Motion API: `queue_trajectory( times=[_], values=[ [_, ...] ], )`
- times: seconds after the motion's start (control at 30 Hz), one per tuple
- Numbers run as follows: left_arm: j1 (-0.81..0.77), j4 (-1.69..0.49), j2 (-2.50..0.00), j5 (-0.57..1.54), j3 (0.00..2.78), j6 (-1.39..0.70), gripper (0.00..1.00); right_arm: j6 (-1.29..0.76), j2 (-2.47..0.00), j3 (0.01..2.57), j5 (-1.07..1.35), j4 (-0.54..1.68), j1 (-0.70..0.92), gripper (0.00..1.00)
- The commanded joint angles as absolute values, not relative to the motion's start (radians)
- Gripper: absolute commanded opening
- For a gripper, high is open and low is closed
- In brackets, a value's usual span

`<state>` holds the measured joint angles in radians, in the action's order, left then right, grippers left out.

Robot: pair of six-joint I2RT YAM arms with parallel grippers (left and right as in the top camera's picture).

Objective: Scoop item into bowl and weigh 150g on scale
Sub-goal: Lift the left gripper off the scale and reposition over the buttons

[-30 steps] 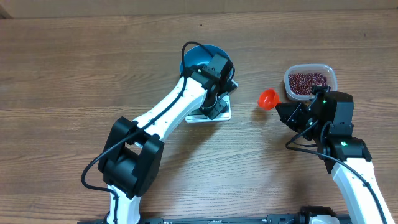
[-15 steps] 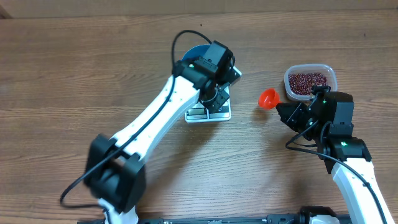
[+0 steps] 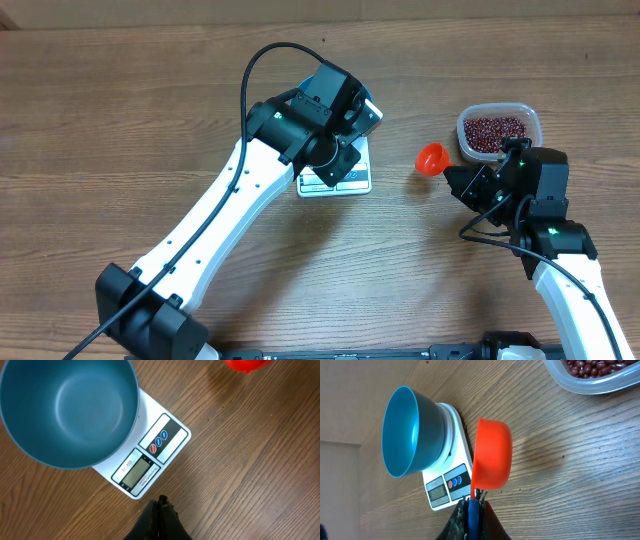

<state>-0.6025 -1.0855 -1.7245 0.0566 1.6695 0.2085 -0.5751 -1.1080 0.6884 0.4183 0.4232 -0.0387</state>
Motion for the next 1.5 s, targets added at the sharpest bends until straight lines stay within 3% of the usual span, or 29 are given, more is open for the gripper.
queue_trajectory(
  times=[0.0, 0.87, 1.47],
  values=[
    [-0.591, -1.087, -1.679, 0.072, 1.662, 0.193, 0.05, -0.567, -1.094, 0.722, 0.411, 0.422, -0.041, 0.04],
    [-0.583, -0.893, -1.68, 0.072, 1.465, 0.179, 0.05, -0.567, -1.094, 0.722, 0.281, 0.358, -0.041, 0.04],
    [-0.655, -0.494, -1.698, -0.01, 1.087, 0.183, 0.04, -0.567, -1.094, 0.721, 0.281, 0.373, -0.041, 0.04]
  ],
)
